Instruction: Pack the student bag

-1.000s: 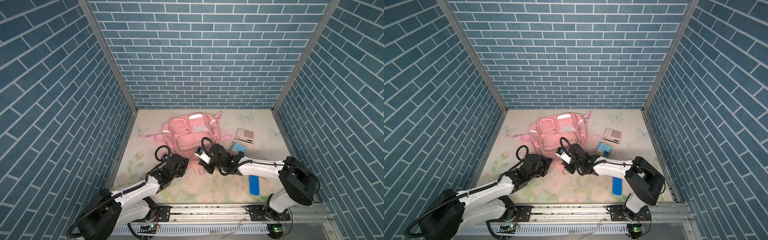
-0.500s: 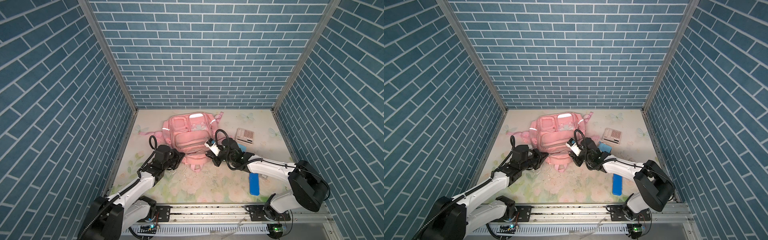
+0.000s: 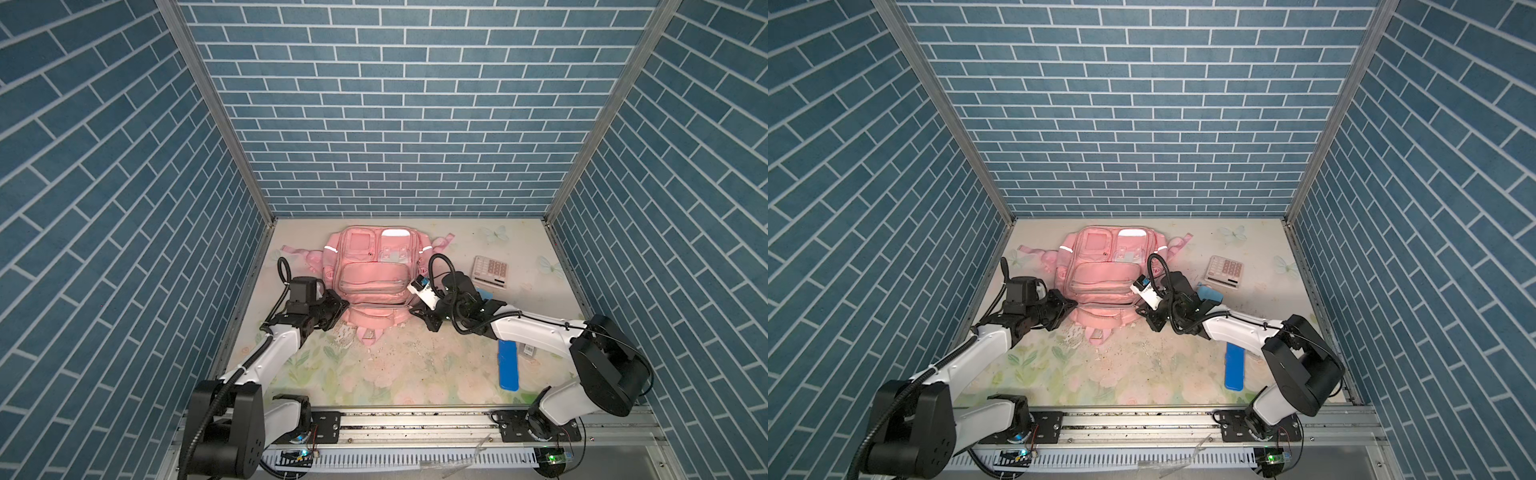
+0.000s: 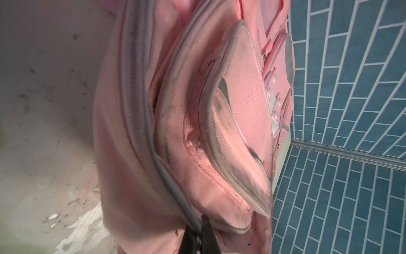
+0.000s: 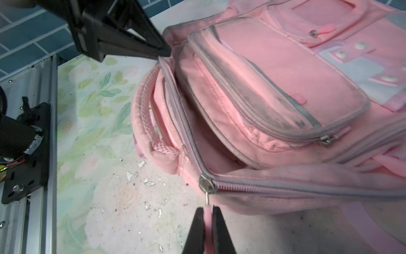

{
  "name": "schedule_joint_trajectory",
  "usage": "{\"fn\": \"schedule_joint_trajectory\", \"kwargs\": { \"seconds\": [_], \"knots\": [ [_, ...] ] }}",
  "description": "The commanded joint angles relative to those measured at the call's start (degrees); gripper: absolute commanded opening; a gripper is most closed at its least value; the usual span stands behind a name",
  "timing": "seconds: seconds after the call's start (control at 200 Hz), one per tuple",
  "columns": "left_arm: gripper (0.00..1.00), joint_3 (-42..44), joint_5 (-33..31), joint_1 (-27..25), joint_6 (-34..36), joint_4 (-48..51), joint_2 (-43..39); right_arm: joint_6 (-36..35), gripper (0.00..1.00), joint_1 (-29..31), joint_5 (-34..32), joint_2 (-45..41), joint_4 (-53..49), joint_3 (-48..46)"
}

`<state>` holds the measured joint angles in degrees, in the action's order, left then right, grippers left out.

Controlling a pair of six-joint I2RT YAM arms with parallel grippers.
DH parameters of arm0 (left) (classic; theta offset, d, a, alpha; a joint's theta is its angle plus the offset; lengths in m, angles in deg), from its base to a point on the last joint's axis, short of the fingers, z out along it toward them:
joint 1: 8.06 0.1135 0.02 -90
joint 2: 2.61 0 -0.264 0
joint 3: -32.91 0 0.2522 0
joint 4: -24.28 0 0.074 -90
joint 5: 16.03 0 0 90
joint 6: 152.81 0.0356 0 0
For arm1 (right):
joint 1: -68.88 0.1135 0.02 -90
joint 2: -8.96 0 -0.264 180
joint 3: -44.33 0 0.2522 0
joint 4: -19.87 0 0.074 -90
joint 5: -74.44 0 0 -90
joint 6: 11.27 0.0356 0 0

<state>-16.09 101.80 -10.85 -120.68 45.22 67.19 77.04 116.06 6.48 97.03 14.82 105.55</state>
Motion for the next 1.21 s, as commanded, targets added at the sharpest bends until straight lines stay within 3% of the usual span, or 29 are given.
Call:
{"fn": "schedule_joint_trajectory", "kwargs": {
  "seconds": [0.0,0.03,0.075,0.165,0.3,0.475,0.595,0.965,1.2],
  "knots": [
    [0.28,-3.7,-3.9,1.8,4.5,2.5,-1.2,0.7,0.0,1.7,0.5,1.4,-0.3,2.7],
    [0.39,-3.7,-4.4,1.4,3.3,3.1,-2.3,0.7,0.0,1.9,0.0,2.0,-0.8,3.3],
    [0.48,-3.7,-6.2,0.5,1.9,4.5,-4.2,0.9,0.0,2.0,-0.5,2.9,-1.6,4.4],
    [0.56,-3.0,-9.5,-2.8,-1.6,8.1,-8.7,1.2,0.0,2.0,-1.1,4.3,-2.7,5.7],
    [0.66,0.4,-18.9,-15.6,-12.9,8.3,-15.9,1.0,0.0,2.4,-1.5,5.4,-3.8,6.8],
    [0.66,6.5,-27.8,-30.6,-31.8,-0.5,-19.3,0.9,0.0,3.4,-4.1,5.9,-4.1,6.9],
    [0.66,7.4,-32.4,-37.3,-38.6,-4.4,-16.6,0.4,0.0,4.5,-5.9,5.9,-4.3,6.7],
    [0.66,6.8,-34.7,-39.4,-44.0,-7.2,-8.0,-2.9,0.0,7.6,-8.7,-0.2,1.4,-0.1],
    [0.65,9.2,-35.0,-38.7,-46.7,-9.0,-4.0,-6.3,0.0,11.7,-14.9,1.0,1.3,-0.2]
  ]
}}
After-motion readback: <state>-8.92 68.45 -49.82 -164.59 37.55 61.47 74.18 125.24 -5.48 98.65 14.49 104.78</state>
